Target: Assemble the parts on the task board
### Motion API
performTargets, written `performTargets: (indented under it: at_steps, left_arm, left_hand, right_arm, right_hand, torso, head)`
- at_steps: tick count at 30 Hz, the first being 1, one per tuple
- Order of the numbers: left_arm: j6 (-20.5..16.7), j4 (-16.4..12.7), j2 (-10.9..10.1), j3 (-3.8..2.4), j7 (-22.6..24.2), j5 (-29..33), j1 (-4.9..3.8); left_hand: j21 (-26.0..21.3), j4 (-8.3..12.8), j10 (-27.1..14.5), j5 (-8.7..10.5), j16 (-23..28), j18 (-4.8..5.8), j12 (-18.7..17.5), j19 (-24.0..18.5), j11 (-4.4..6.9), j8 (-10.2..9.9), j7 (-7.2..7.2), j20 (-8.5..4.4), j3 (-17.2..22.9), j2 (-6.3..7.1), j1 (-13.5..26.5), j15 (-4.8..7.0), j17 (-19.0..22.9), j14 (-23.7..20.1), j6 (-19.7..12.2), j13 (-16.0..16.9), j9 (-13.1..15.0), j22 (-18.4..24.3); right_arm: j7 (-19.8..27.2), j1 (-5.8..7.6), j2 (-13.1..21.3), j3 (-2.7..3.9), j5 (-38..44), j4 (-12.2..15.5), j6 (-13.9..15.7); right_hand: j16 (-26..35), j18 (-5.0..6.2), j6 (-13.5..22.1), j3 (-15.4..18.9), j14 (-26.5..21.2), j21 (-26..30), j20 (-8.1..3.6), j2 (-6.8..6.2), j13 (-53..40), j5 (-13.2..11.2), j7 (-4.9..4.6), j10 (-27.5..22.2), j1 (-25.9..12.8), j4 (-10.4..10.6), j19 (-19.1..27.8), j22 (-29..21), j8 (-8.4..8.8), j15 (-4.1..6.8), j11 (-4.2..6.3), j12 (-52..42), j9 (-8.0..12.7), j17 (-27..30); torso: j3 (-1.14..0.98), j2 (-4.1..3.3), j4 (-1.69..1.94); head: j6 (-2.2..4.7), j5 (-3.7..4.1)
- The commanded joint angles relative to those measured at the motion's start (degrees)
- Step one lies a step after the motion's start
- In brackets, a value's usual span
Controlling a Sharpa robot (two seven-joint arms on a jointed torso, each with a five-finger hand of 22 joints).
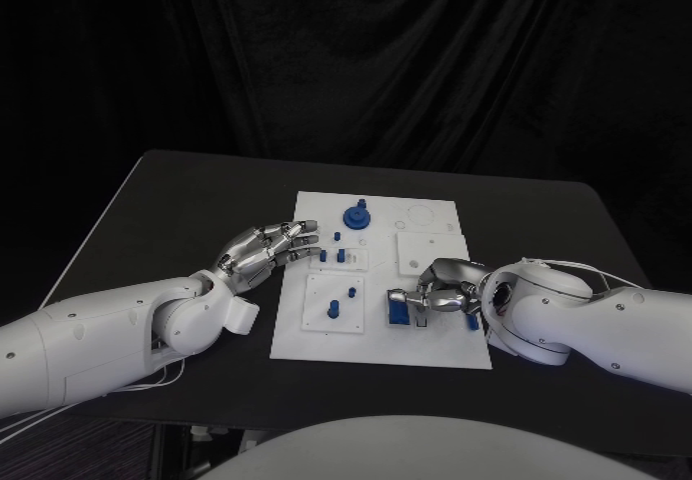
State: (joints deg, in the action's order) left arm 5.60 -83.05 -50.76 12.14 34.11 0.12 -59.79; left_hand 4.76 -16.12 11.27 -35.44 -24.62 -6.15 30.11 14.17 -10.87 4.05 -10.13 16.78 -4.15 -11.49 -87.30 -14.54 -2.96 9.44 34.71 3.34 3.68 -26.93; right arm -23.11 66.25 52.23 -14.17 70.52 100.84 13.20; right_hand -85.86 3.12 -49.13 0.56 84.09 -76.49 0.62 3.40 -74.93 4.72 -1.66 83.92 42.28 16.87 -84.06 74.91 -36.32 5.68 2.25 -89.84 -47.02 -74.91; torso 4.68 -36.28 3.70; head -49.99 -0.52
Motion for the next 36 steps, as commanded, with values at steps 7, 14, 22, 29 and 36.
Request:
performTargets:
  at_steps: [7, 14, 22, 29, 36]
  left_arm:
    - [0.89, 0.03, 0.14, -0.05, 0.56, 0.22, 0.17]
    - [0.93, 0.05, 0.09, -0.05, 0.53, 0.22, 0.25]
    - [0.94, 0.08, -0.06, -0.05, 0.47, 0.22, 0.3]
    - [1.01, 0.16, 0.02, -0.05, 0.45, 0.22, 0.37]
    - [1.03, 0.21, -0.01, -0.05, 0.44, 0.22, 0.42]
  left_hand:
    - [0.14, -0.07, 0.02, 0.29, 0.08, 0.97, 0.25, 0.4, -0.33, 0.25, -1.1, -0.03, 0.39, -0.27, -0.38, 0.07, -0.03, -0.51, -0.1, 0.07, 0.03, 0.05]
    - [0.14, -0.07, 0.02, 0.29, 0.08, 0.97, 0.25, 0.4, -0.33, 0.25, -1.1, -0.03, 0.39, -0.27, -0.38, 0.07, -0.03, -0.51, -0.1, 0.07, 0.03, 0.05]
    - [0.14, -0.07, 0.02, 0.29, 0.08, 0.97, 0.25, 0.4, -0.33, 0.25, -1.1, -0.03, 0.39, -0.27, -0.38, 0.07, -0.03, -0.51, -0.1, 0.07, 0.03, 0.05]
    - [0.14, -0.07, 0.02, 0.29, 0.08, 0.97, 0.25, 0.4, -0.33, 0.25, -1.1, -0.03, 0.39, -0.27, -0.38, 0.07, -0.03, -0.51, -0.1, 0.07, 0.03, 0.05]
    - [0.12, -0.1, -0.02, 0.31, 0.03, 0.96, 0.23, 0.39, -0.37, 0.26, -1.15, -0.03, 0.49, -0.22, -0.35, 0.11, -0.03, -0.55, -0.09, 0.06, 0.04, 0.11]
  right_arm:
    - [1.99, -0.15, 0.79, 0.01, -0.04, 0.42, 2.78]
    - [3.86, -0.15, 2.57, -0.01, -0.04, 1.73, 3.09]
    - [4.35, -0.16, 4.48, -0.02, -0.04, 2.79, 3.28]
    - [3.96, -0.34, 4.54, -0.03, -0.04, 2.88, 1.8]
    - [3.31, -0.7, 3.84, -0.03, -0.02, 2.48, 0.56]
  right_hand:
    - [0.12, 0.08, -0.47, 3.1, 4.3, 0.16, 0.3, 1.89, -15.07, 4.58, -0.13, 6.08, 2.39, -0.23, -0.63, 10.85, 0.29, -0.17, -0.14, -0.16, -0.41, -6.65]
    - [0.02, 0.02, -0.28, 4.04, 4.34, -0.06, 0.22, 1.73, -15.07, 10.34, 0.0, 6.08, 11.29, -0.74, -0.76, 10.94, 0.16, -0.1, -0.07, -0.16, -0.92, -6.84]
    - [-0.08, -0.04, -0.26, 4.48, 4.38, -0.31, 0.14, 1.65, -15.07, 12.63, 0.13, 6.08, 16.62, -1.24, -0.89, 11.03, -0.08, 0.01, 0.06, -0.16, -1.29, -7.02]
    - [-0.07, -0.03, -0.55, 5.07, 4.37, -0.28, 0.07, 1.06, -15.07, 11.6, 0.25, 6.08, 19.07, -1.84, -0.88, 11.02, -0.5, 0.09, 0.17, -0.16, -1.62, -6.99]
    - [-0.08, -0.06, -1.01, 6.15, 4.37, -0.4, -0.1, 0.52, -15.07, 9.1, 0.57, 6.08, 21.05, -2.42, -0.94, 11.06, -2.03, 0.29, 0.43, -0.16, -2.73, -7.02]
  torso:
    - [0.0, 0.03, 0.01]
    - [-0.03, 0.02, -0.01]
    - [0.0, 0.03, 0.0]
    - [0.0, 0.04, 0.01]
    - [0.01, 0.04, 0.01]
  head:
    - [-0.01, -0.1]
    - [-0.01, -0.19]
    - [-0.01, -0.22]
    - [-0.01, -0.1]
    - [-0.01, -0.21]
